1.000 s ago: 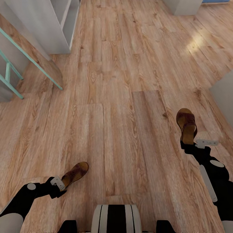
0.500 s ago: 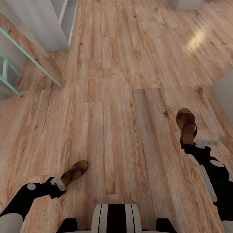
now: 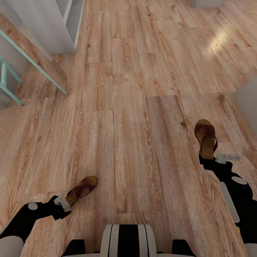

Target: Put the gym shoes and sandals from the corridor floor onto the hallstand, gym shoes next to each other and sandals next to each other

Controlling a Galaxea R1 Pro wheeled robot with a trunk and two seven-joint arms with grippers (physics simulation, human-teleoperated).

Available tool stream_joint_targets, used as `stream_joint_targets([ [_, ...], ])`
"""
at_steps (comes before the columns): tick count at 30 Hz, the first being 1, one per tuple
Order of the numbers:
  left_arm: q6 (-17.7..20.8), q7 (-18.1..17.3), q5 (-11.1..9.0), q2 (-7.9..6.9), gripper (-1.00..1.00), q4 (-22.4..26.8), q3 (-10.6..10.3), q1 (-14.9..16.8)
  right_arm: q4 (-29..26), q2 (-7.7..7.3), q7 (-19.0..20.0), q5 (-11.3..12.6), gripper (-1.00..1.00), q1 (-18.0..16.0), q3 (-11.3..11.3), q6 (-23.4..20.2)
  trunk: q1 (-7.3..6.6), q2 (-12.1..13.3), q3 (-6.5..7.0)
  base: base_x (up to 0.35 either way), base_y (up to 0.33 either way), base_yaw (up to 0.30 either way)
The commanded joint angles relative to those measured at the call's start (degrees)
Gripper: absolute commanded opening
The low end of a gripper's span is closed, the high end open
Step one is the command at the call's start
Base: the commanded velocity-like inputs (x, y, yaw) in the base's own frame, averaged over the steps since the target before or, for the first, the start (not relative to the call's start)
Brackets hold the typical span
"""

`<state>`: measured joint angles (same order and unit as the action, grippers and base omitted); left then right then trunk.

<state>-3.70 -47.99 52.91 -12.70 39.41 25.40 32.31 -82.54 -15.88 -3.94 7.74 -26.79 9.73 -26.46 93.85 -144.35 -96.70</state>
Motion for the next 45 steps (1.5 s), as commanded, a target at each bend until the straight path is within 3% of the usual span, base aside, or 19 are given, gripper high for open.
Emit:
stream_joint_targets([
  [1, -0.37, -0.26, 0.53, 0.02, 1.00, 0.05, 0.27, 0.04, -0.07, -0.03, -0.53, 0.79, -1.00, -0.02, -0.06, -0.26, -0.01, -0.01, -0.03, 0.000, 0.000, 0.000],
  [45, -0.09, -0.17, 0.53, -0.04, 1.00, 0.14, 0.37, 0.44, -0.07, -0.03, -0.54, 0.80, -1.00, -0.02, -0.06, -0.26, 0.12, -0.08, -2.07, 0.000, 0.000, 0.000],
])
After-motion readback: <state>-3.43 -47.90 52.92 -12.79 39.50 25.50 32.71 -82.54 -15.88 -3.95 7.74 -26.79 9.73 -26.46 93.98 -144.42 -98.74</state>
